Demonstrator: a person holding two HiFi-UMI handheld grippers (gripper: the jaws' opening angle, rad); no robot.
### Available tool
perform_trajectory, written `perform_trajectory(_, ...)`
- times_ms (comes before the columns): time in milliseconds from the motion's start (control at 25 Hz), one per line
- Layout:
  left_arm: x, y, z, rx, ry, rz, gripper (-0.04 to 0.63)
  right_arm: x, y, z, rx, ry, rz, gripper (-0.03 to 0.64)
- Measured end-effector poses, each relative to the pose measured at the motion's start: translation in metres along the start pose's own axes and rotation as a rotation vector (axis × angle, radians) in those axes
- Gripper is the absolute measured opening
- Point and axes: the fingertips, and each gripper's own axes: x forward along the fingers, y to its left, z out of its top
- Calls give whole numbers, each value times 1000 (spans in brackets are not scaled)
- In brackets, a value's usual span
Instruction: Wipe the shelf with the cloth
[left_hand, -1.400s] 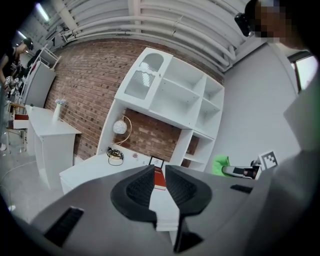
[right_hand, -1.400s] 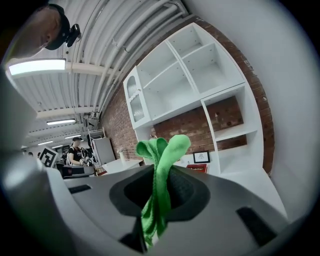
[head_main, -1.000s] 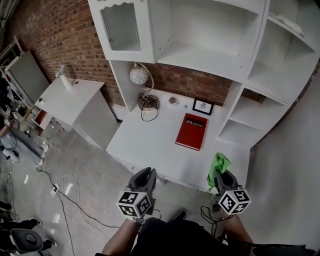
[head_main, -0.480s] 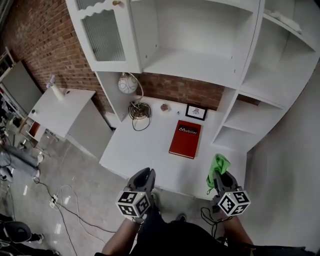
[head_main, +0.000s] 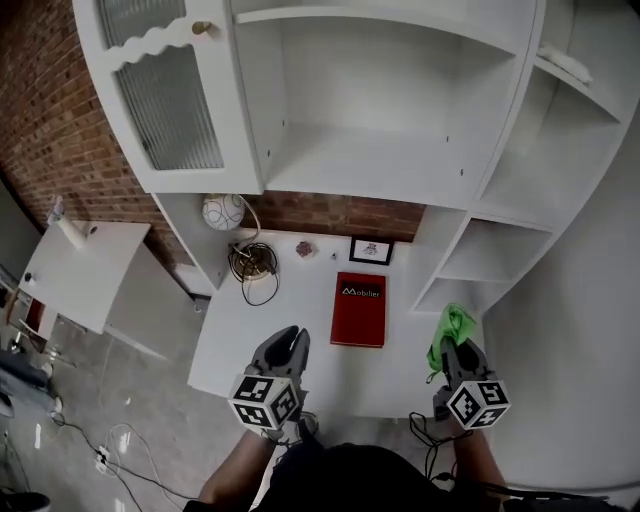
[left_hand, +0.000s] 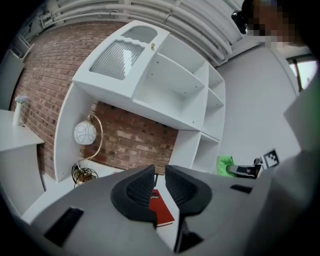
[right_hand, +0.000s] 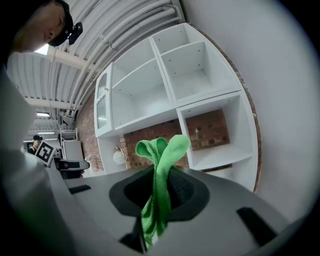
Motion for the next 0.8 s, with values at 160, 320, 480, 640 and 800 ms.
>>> perform_trajectory(160, 19, 26, 26, 39, -10, -65, 64, 29, 23, 21, -31, -18, 16, 57)
perform_trajectory(320, 29, 45, 54, 60, -39, -100, 64, 56, 60, 64, -76, -54, 127, 55)
perform_trajectory(480, 32, 49, 85, 99, -108, -85, 64, 81, 96, 123, -82, -84, 274, 56)
perform_trajectory(640, 25, 50, 111, 122, -177, -37, 64, 111, 131, 184, 22, -76, 448, 56)
perform_trajectory(800, 5, 62, 121, 155, -201, 44, 64, 155, 162, 252, 98, -90, 598, 55)
